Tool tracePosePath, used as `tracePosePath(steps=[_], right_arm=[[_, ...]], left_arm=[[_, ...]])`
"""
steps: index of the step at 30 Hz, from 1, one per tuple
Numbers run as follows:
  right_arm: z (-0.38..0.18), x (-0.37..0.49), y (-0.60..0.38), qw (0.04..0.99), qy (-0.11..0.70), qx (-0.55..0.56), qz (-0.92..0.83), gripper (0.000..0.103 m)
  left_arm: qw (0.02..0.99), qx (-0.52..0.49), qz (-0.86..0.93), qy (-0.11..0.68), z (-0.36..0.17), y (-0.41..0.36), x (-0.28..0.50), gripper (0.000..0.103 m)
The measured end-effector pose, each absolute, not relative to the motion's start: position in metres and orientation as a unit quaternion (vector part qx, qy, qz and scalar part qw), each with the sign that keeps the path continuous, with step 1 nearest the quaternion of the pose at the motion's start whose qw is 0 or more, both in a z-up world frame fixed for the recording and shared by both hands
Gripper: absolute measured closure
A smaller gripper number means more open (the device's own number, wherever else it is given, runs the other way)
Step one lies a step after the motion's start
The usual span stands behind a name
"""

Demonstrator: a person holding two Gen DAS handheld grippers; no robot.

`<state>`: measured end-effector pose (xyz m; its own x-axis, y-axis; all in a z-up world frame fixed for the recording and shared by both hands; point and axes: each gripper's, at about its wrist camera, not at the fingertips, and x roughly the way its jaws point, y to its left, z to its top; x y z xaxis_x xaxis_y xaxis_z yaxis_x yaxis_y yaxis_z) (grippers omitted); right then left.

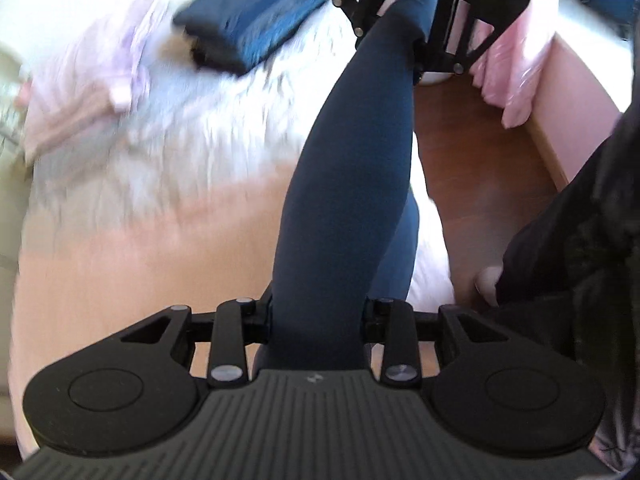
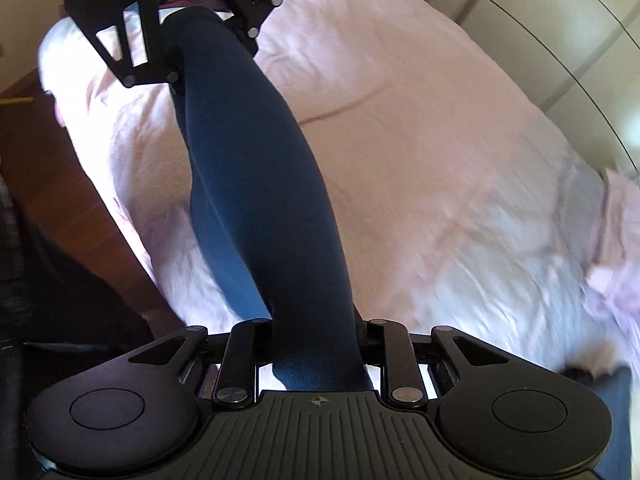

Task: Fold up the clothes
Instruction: 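Carry the folded top with both grippers onto the stack of jeans, then lower the top onto the stack and open both grippers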

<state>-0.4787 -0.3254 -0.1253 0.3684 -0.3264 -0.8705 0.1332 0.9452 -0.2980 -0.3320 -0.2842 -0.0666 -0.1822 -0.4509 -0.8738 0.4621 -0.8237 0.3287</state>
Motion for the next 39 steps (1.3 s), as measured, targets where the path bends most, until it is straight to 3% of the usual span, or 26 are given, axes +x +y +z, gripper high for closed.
tracePosePath(steps=[9, 16, 24, 26, 29, 32, 34, 35, 39], right_arm=[[-0.036, -0.568, -0.388, 0.774, 0.537, -0.071, -0.328, 0.08], [0.024, -0.659, -0.492, 0.734, 0.515, -0.115, -0.427, 0.08], [0.051, -0.767, -0.675, 0.727, 0.485, -0.187, -0.449, 0.08], [0.044, -0.786, -0.712, 0.722, 0.477, -0.209, -0.456, 0.08], [0.004, -0.808, -0.746, 0.723, 0.469, -0.221, -0.457, 0.08], [-0.08, -0.819, -0.76, 0.731, 0.507, -0.193, -0.414, 0.08], [-0.137, -0.824, -0.767, 0.733, 0.534, -0.174, -0.383, 0.078], [-0.153, -0.825, -0.761, 0.734, 0.536, -0.176, -0.379, 0.072], [-0.154, -0.835, -0.742, 0.743, 0.504, -0.188, -0.398, 0.068]], left_arm=[[0.249, 0.5, -0.811, -0.174, 0.003, -0.418, -0.438, 0.073], [0.268, 0.456, -0.813, -0.246, 0.038, -0.564, -0.542, 0.072], [0.343, 0.434, -0.78, -0.293, 0.017, -0.717, -0.642, 0.072], [0.362, 0.428, -0.77, -0.303, 0.006, -0.753, -0.665, 0.072], [0.36, 0.443, -0.761, -0.308, -0.073, -0.773, -0.683, 0.071], [0.316, 0.502, -0.75, -0.293, -0.175, -0.776, -0.699, 0.066], [0.323, 0.502, -0.733, -0.326, -0.209, -0.763, -0.702, 0.065], [0.327, 0.502, -0.725, -0.341, -0.224, -0.756, -0.703, 0.066], [0.344, 0.482, -0.735, -0.332, -0.213, -0.75, -0.691, 0.055]])
